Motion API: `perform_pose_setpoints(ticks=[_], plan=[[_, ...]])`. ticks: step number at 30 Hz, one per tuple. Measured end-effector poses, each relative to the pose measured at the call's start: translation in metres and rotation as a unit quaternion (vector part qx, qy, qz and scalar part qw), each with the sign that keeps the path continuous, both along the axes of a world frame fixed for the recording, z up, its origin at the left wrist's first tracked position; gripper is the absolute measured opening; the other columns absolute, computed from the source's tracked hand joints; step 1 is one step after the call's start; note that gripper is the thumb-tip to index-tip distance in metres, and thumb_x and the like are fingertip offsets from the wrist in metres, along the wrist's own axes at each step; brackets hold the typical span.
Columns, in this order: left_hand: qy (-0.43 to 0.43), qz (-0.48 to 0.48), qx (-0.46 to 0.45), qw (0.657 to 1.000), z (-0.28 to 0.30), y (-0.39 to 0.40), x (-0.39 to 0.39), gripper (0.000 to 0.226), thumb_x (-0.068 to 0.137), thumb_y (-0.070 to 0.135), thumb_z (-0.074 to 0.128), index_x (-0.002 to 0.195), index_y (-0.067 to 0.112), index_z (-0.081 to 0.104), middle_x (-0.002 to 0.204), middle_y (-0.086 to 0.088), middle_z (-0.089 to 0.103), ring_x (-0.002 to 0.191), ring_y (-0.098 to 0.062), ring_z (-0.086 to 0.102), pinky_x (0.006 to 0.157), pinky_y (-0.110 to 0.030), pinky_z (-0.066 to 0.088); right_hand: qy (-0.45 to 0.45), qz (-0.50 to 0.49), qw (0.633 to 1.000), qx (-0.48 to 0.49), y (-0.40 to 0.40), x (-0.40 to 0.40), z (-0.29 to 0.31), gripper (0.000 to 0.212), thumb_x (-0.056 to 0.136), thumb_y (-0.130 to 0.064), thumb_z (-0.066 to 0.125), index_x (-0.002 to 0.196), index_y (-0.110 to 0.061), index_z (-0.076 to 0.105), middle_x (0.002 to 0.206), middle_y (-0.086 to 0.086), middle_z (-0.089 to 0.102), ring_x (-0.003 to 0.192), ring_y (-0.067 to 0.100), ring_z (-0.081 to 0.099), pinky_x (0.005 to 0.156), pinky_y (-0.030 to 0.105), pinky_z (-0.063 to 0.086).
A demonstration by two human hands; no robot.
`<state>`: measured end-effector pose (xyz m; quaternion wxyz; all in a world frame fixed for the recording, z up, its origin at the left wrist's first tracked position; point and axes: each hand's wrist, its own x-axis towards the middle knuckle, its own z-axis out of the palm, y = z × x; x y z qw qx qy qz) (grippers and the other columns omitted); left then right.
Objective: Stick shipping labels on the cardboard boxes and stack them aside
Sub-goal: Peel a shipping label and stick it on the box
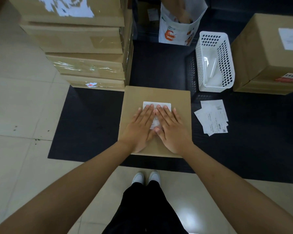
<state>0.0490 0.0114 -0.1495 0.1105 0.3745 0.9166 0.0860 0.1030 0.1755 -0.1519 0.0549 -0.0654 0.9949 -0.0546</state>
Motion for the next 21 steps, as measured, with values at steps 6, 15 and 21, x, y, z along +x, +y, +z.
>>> perform_pose_setpoints(ticks=[6,15,21], plan=[[0.037,0.167,-0.009,0.985,-0.002,0.004,0.015,0.068,0.094,0.052,-0.007,0.147,0.01,-0.01,0.16,-0.008,-0.006,0.146,-0.016,-0.014,0.117,-0.042,-0.015,0.005,-0.117,0.993,0.006,-0.006,0.007,0.0,0.076,0.095,-0.06,0.018,0.154,-0.012,0.011,0.162,0.002,0.006,0.149,0.017,-0.002,0.119,0.047,-0.008],[0.006,0.127,0.09,0.988,0.006,-0.002,0.021,0.068,0.098,0.049,-0.002,0.151,0.007,-0.004,0.158,-0.009,-0.013,0.147,-0.021,-0.014,0.12,-0.038,-0.008,0.029,-0.118,0.992,-0.017,-0.008,0.013,0.004,0.074,0.097,-0.053,0.021,0.153,-0.006,0.012,0.161,0.009,0.005,0.149,0.025,-0.002,0.12,0.044,-0.003],[0.027,-0.006,0.014,1.0,-0.004,-0.005,0.03,0.064,0.098,0.047,-0.002,0.15,0.009,-0.01,0.157,-0.003,-0.02,0.145,-0.013,-0.019,0.118,-0.034,-0.01,0.002,0.009,1.0,0.01,-0.008,0.021,-0.001,0.065,0.097,-0.044,0.021,0.151,-0.007,0.023,0.159,0.006,0.018,0.148,0.02,0.013,0.117,0.047,0.011]])
